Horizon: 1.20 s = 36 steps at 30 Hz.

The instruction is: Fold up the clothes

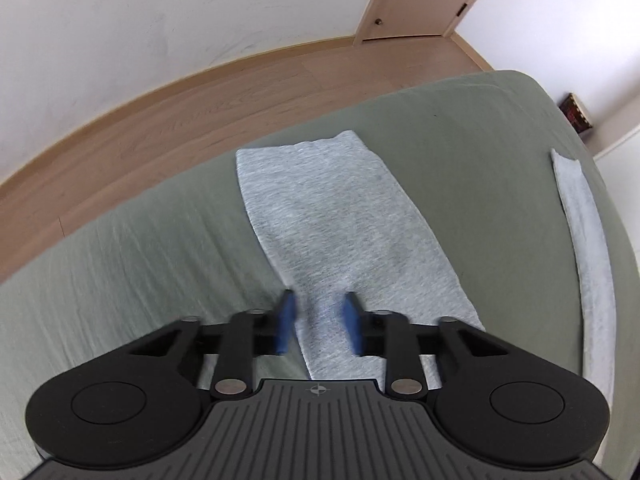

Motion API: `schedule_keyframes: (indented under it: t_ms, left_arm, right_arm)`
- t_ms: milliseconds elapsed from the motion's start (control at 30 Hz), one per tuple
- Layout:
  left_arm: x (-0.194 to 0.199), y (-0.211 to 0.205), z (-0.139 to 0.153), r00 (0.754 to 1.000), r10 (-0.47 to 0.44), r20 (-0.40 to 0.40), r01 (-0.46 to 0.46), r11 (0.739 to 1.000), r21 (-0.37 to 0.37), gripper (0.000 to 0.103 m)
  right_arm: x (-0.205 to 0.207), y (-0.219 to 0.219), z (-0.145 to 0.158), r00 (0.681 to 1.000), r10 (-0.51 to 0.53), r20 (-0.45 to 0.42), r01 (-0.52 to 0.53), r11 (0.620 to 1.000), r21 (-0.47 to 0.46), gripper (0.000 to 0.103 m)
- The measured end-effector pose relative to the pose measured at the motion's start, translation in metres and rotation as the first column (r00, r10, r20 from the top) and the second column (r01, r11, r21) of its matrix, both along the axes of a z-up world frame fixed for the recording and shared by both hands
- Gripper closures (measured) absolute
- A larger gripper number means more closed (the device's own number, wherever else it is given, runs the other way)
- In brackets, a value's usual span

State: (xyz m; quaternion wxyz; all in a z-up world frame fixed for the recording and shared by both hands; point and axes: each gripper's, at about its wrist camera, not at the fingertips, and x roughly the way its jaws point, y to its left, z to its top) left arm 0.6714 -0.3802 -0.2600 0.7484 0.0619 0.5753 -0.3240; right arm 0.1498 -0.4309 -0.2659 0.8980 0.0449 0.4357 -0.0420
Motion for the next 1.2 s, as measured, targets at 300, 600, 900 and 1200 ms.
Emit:
schedule_keyframes:
  t_ms: [300,600,900,1200]
  left_arm:
    - [-0.017,0.0,0.01,0.998,0.015,0.057,-0.015,1.0,-0.005,0.099]
    - [-0.014,-0.007,0.011,0.998,0.035,0.05,-0.035,0.999,-0.003,0.099]
    - [-0.018,-0.011,0.019,0.995,0.062,0.083,-0.063,0.998,0.004,0.1]
    - [-0.039,-0.073,0.075,0.982,0.068,0.174,-0.071,0.997,0.01,0.1]
  right_arm:
    - [-0.027,0.024,0.017,0.983,0.181,0.014,-0.181,0.984,0.004,0.044]
    - [-0.028,0.075,-0.008,0.946,0.305,-0.108,-0.321,0.929,-0.186,0.079]
    - [-0.03,0.031,0.005,0.989,0.145,-0.038,-0.144,0.989,0.023,0.101]
    - [-0.055,-0.049,0.029,0.997,-0.047,0.058,0.034,0.978,0.206,0.101]
